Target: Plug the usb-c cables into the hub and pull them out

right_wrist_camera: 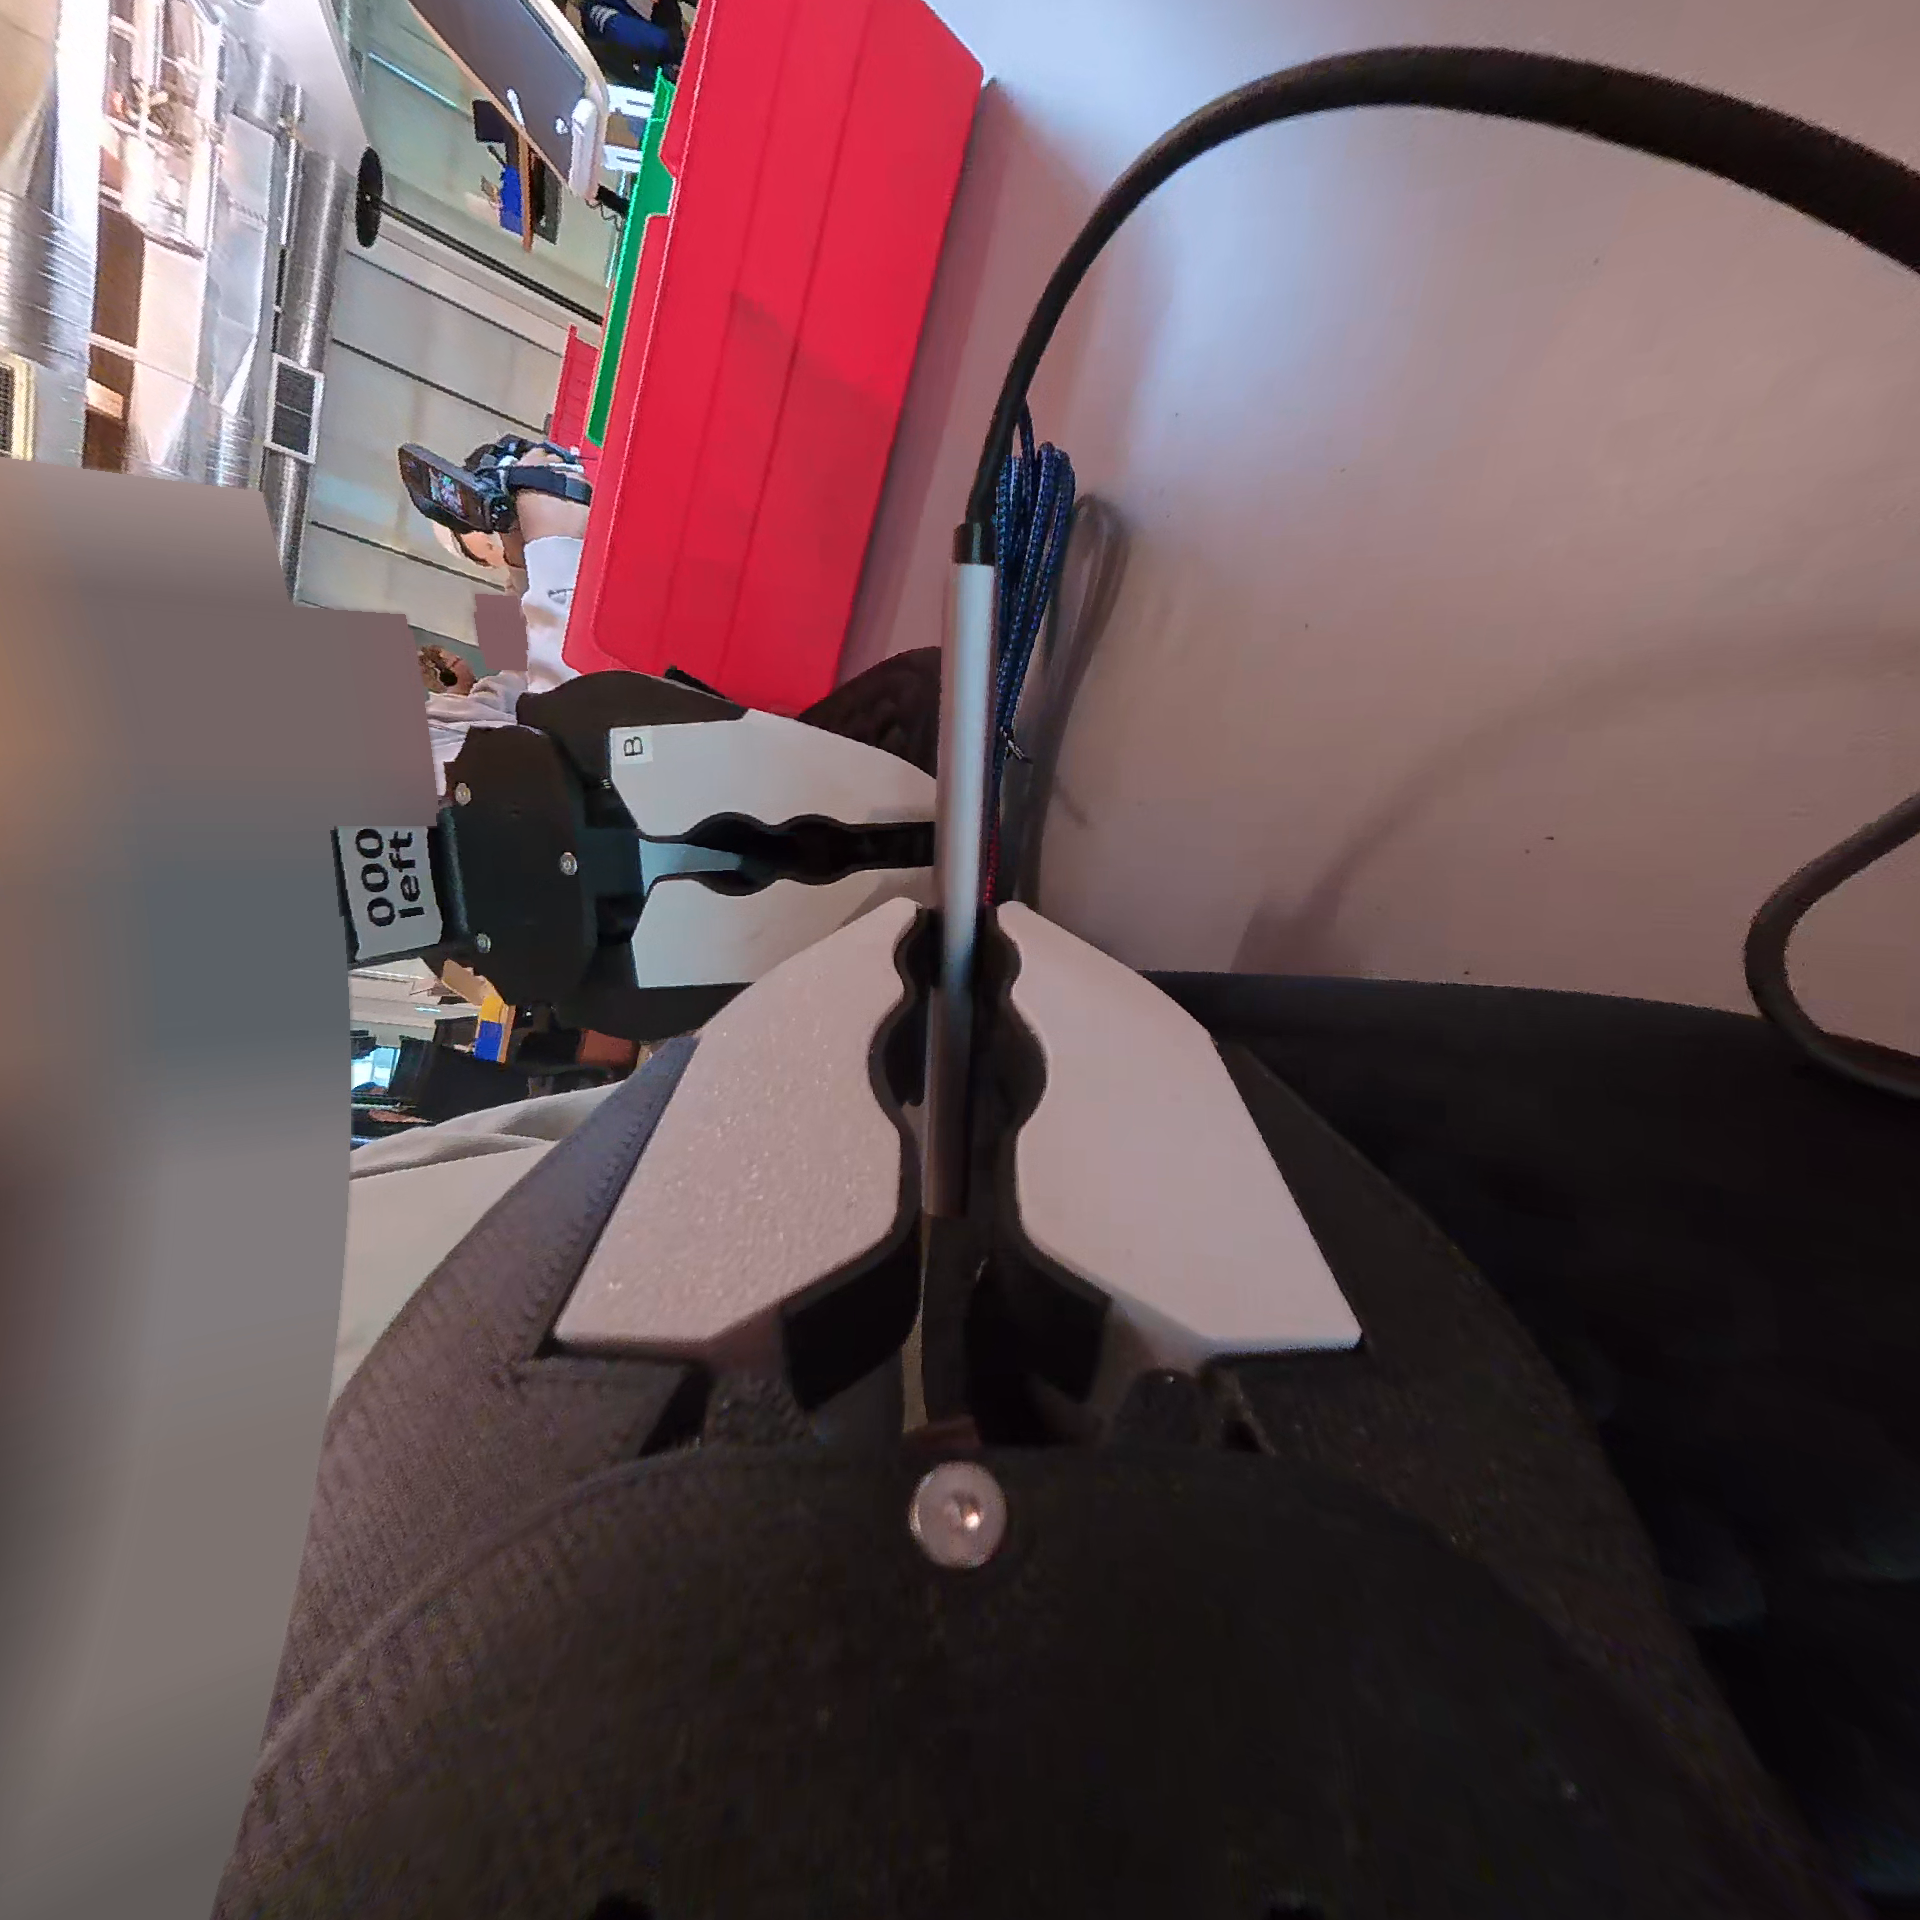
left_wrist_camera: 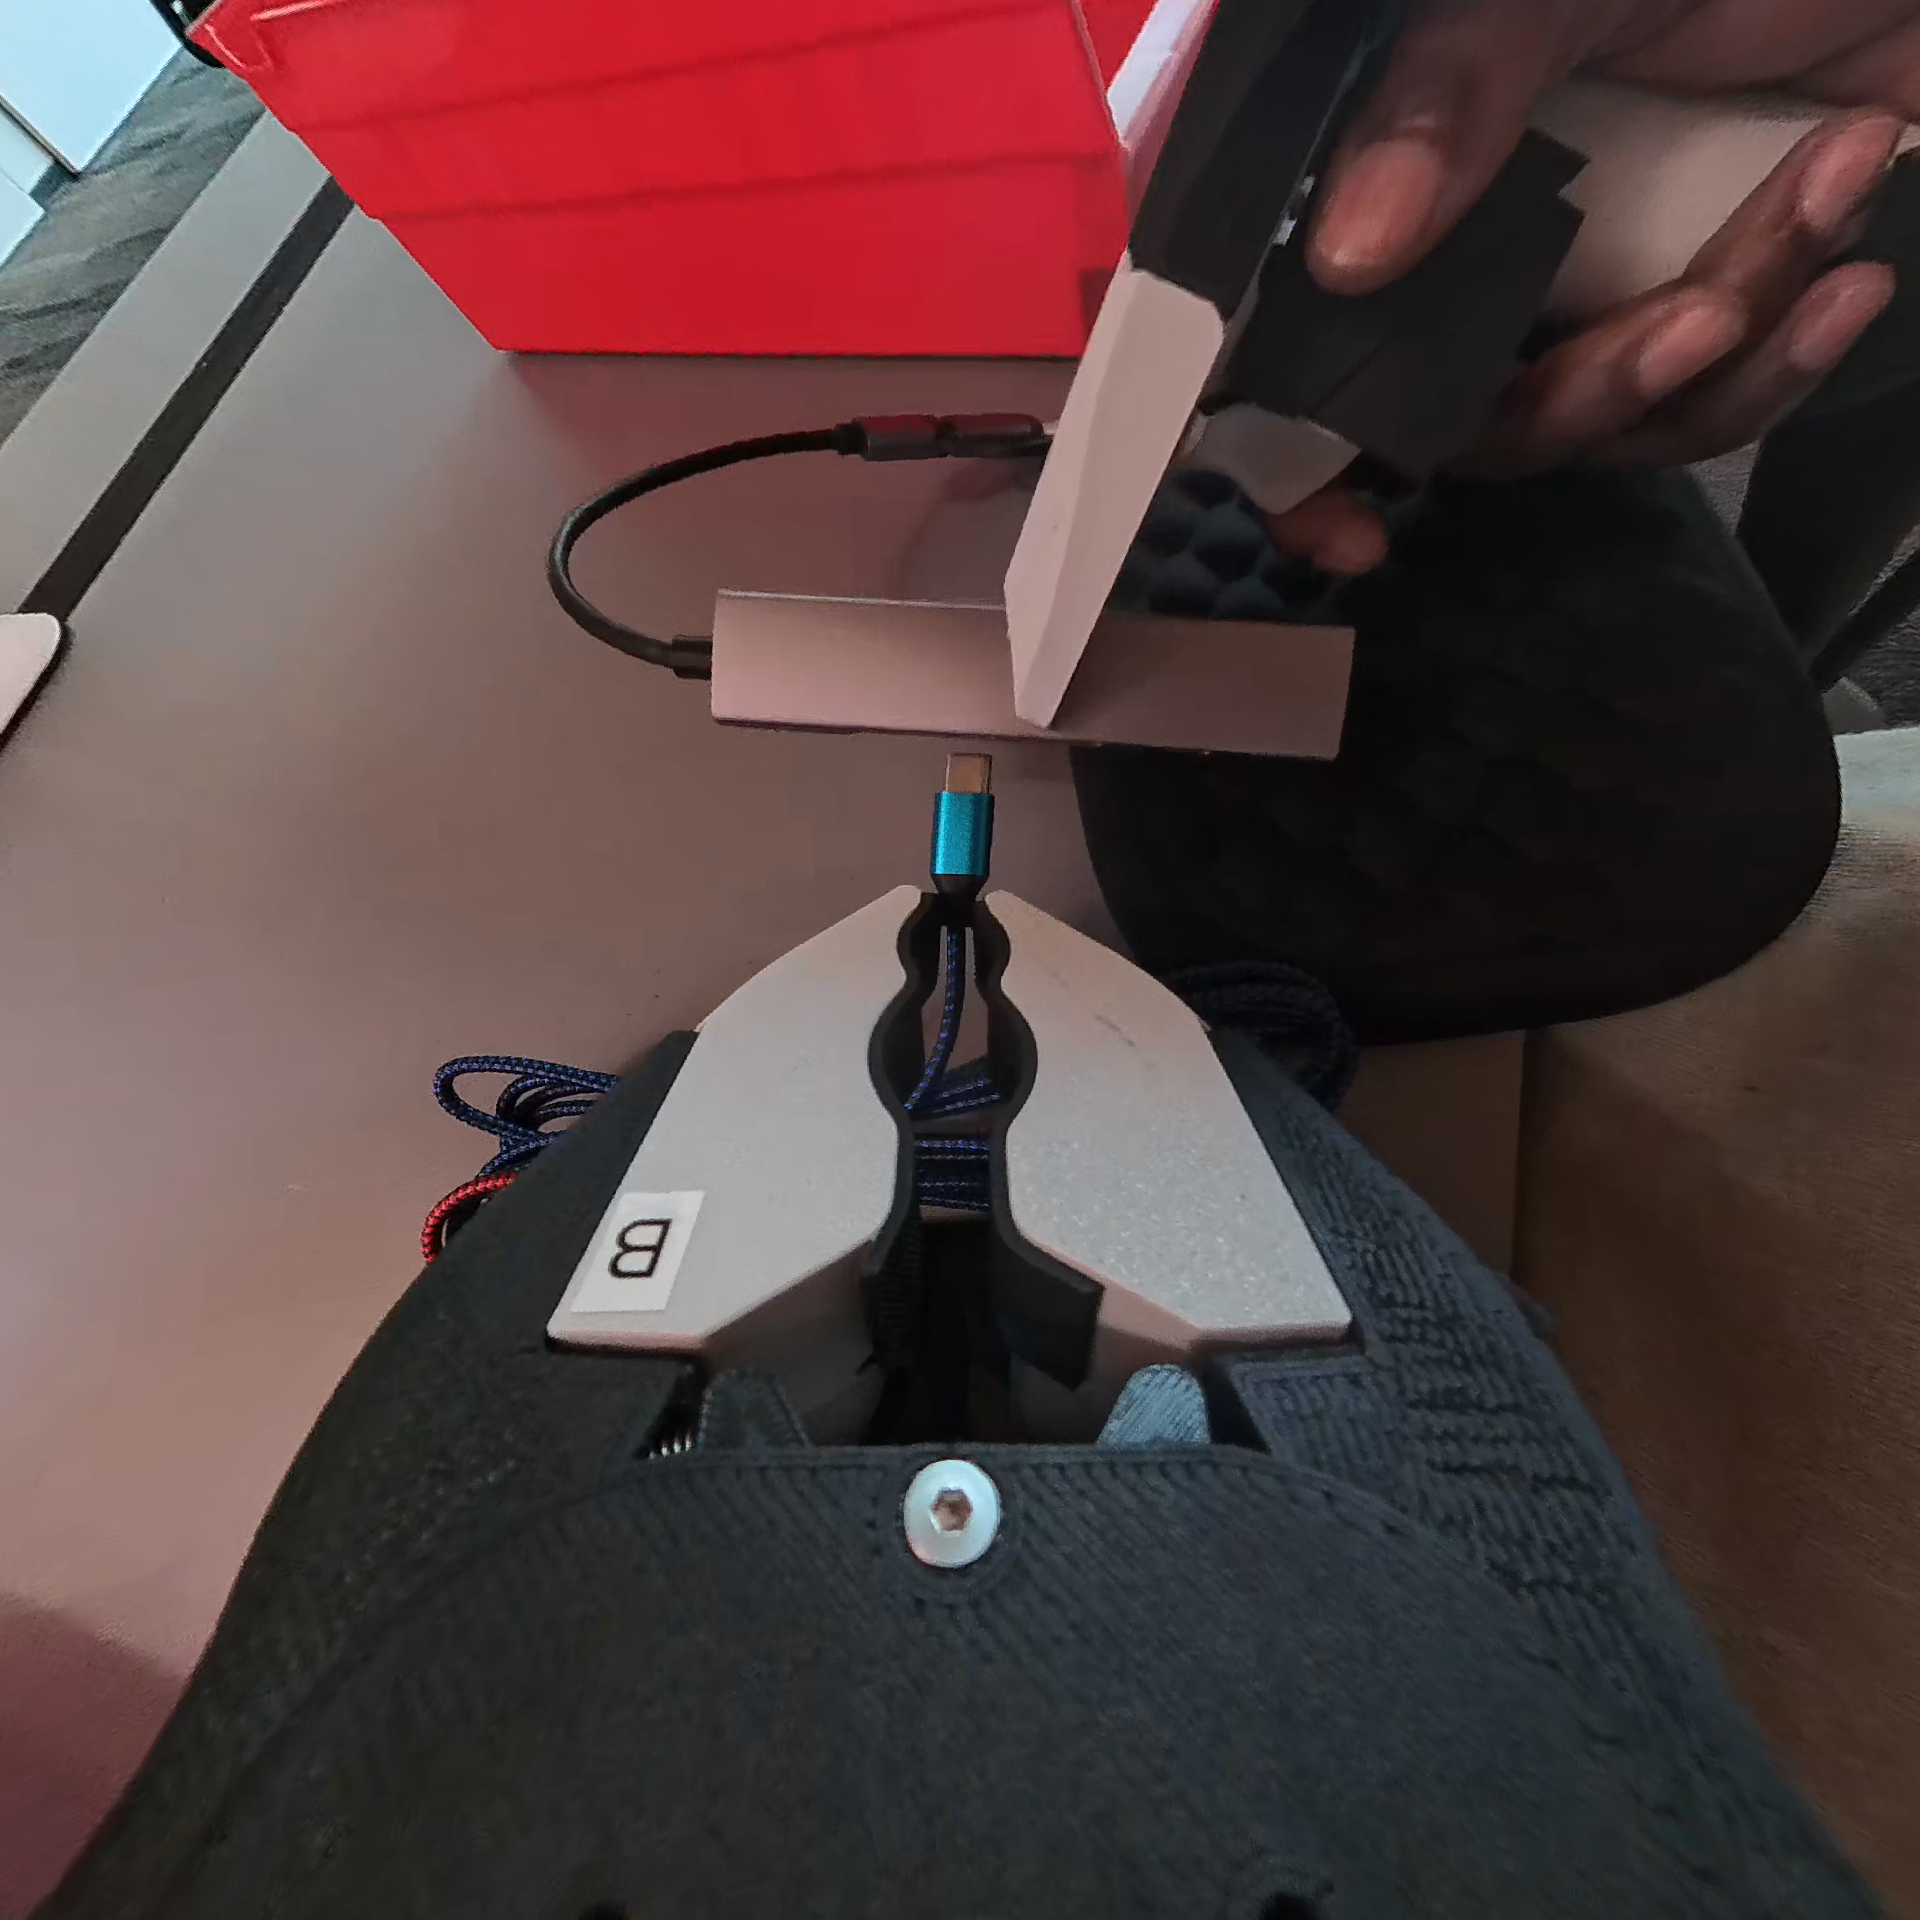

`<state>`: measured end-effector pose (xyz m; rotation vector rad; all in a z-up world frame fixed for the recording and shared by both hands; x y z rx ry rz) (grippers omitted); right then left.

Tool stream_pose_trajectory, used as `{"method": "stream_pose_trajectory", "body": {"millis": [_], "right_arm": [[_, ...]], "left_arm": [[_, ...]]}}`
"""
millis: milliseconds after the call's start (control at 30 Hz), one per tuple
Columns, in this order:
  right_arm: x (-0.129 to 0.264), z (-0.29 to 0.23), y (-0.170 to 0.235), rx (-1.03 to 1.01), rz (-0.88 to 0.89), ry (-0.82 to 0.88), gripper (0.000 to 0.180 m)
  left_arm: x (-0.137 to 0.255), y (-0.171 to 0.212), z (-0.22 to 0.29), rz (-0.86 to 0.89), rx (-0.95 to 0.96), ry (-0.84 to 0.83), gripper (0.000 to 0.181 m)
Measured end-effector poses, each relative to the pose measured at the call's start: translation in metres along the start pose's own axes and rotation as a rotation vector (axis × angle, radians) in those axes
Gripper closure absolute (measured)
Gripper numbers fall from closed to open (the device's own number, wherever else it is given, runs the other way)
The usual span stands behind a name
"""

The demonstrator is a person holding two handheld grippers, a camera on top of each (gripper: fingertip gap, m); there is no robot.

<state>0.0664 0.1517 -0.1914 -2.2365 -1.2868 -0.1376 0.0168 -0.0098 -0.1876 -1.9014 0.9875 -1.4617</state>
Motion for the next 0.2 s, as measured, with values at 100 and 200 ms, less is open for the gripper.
{"method": "stream_pose_trajectory", "body": {"millis": [100,200], "right_arm": [[-0.0023,0.0010,0.0007,0.002,-0.015,0.008,0.172],[-0.0023,0.0013,0.0005,-0.001,-0.019,0.002,0.172]], "left_arm": [[-0.0006,0.0001,0.0007,-0.008,-0.011,-0.010,0.174],[-0.0001,0.0001,0.0003,0.000,-0.007,-0.003,0.174]]}}
Point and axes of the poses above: each gripper's, where its closed fingertips meet, x back along the fingers, y out of its underside, z = x × y across the jaws, the point moved 9 cm from there along x, back along the fingers, and after that the axes turned 1 degree about y, right-handed, at the moved point
